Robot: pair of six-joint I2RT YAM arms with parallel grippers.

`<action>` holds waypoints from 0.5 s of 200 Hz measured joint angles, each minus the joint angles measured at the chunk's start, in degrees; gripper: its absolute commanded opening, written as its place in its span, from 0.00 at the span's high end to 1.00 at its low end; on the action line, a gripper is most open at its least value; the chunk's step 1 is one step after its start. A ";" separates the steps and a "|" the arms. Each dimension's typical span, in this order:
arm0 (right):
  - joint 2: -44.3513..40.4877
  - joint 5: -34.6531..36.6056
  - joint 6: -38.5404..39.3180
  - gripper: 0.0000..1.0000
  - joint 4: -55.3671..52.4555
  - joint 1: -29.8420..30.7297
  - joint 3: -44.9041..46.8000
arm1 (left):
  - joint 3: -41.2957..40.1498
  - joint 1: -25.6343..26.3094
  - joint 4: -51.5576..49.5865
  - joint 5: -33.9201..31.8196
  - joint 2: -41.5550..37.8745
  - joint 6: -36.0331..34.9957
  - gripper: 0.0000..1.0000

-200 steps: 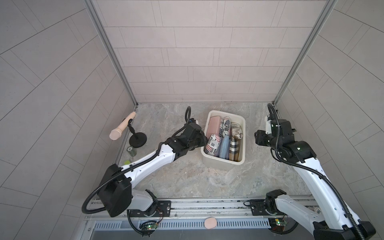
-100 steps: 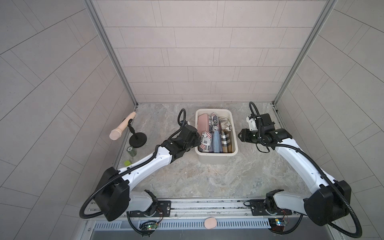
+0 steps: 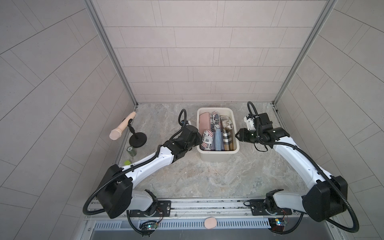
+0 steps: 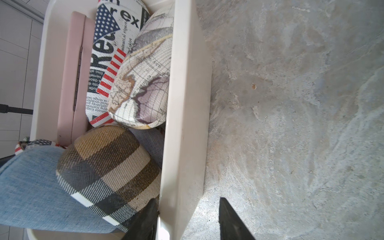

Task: Put the glasses cases into the storage boxes
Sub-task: Move the storage box to the center of the board.

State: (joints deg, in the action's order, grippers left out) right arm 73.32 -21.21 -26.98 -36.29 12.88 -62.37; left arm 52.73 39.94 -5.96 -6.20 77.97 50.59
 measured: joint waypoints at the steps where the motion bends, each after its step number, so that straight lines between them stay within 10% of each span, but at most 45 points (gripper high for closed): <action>1: 0.00 -0.02 -0.02 0.52 0.04 0.00 0.00 | -0.02 0.00 0.02 0.02 -0.02 0.00 1.00; 100: -1.44 1.16 0.63 0.51 -1.79 0.20 -2.67 | -2.78 -1.44 -3.21 0.44 -5.11 -1.44 1.00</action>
State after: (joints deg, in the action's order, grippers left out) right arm 71.88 -20.05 -26.35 -38.09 13.08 -65.04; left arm 49.95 38.50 -9.17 -5.76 72.86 49.15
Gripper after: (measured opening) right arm 0.491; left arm 0.123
